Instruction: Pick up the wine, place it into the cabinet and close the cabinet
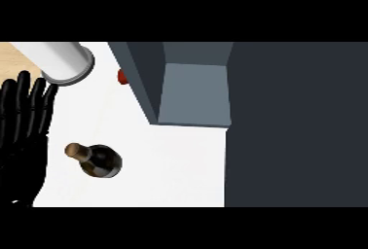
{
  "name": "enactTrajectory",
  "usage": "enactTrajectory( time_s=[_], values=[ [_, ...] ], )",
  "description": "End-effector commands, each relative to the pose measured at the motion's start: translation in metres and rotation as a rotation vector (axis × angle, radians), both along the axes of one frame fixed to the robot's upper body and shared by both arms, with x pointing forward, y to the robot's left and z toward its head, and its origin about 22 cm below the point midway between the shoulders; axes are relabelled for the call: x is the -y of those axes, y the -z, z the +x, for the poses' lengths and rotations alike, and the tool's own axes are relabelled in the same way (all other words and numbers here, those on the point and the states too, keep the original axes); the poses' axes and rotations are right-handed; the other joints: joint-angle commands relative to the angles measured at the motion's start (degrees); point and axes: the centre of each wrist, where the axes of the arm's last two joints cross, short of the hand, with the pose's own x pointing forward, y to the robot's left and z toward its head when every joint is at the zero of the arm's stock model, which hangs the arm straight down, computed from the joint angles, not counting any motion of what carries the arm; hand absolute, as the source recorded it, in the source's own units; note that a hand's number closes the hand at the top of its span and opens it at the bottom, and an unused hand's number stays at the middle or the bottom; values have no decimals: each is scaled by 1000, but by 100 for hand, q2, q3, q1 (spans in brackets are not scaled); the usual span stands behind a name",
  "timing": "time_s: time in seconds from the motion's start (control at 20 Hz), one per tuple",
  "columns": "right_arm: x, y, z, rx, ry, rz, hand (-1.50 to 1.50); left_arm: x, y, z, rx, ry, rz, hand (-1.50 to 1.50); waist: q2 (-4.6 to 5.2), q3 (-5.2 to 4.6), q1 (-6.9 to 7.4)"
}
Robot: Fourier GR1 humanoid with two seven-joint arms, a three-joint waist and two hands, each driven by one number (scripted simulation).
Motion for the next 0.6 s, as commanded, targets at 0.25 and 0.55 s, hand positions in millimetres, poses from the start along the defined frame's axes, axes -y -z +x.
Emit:
enactTrajectory(
  time_s=[0.25,0.55],
  values=[
    [14,2,-28,-33,-13,-48,-150,52,26,-34,-5,-61,151,-150,-79,157,-245],
    [3,-7,-63,-187,-228,-60,-150,87,31,-67,-203,66,-156,-150,-89,154,-244]
  ],
)
